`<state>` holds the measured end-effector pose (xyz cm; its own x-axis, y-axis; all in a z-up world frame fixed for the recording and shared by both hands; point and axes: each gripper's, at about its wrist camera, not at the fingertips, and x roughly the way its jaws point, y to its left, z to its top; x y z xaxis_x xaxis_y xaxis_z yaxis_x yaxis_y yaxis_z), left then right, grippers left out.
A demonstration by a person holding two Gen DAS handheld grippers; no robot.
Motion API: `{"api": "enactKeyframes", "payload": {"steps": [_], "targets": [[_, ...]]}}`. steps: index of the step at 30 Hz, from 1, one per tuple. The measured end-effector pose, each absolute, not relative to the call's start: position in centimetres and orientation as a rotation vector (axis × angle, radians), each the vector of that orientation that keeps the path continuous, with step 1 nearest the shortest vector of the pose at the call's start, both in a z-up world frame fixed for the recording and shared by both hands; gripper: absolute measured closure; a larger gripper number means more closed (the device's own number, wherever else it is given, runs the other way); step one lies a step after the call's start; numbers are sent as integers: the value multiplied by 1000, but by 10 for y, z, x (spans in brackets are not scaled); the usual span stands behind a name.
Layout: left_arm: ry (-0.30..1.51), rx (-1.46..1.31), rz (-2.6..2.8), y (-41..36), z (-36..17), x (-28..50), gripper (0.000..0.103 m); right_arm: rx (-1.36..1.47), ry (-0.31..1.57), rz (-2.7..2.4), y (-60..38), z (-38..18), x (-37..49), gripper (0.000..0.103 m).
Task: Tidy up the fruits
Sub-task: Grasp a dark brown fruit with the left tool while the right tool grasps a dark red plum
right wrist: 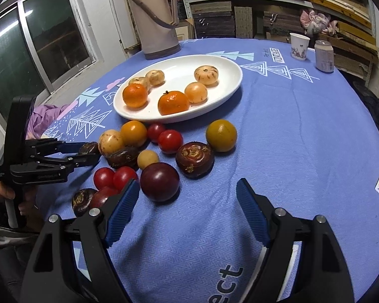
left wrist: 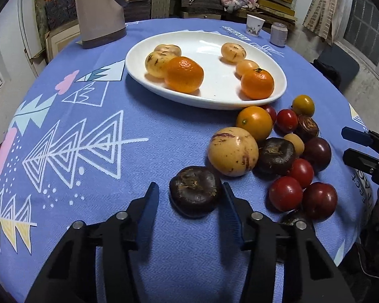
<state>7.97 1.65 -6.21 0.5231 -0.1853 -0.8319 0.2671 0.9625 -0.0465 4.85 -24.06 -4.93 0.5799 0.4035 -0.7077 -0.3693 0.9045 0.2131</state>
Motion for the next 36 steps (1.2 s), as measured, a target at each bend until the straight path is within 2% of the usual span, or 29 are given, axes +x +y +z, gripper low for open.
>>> {"api": "enactKeyframes", "payload": {"steps": [7, 14, 16, 17, 18, 29, 30, 33, 36], "targets": [[979, 102, -268, 14, -63, 79, 53, 12, 855, 481, -226, -53, 48, 44], [977, 104, -267, 14, -63, 79, 53, 14, 891, 513, -208, -64, 54, 46], [974, 106, -268, 14, -63, 79, 53, 15, 901, 509, -204, -67, 57, 56], [973, 106, -268, 14, -63, 78, 53, 20, 907, 509, -202, -69, 60, 58], [972, 106, -269, 14, -63, 79, 53, 18, 905, 496, -200, -71, 62, 65], [966, 132, -276, 8, -65, 77, 48, 78, 901, 508, -214, -69, 58, 66], [965, 135, -276, 8, -65, 78, 49, 82, 902, 510, -216, -69, 58, 66], [965, 131, -271, 9, -64, 80, 62, 86, 896, 506, -219, -68, 55, 66], [970, 120, -276, 11, -62, 81, 62, 89, 885, 508, -221, -65, 53, 66]]}}
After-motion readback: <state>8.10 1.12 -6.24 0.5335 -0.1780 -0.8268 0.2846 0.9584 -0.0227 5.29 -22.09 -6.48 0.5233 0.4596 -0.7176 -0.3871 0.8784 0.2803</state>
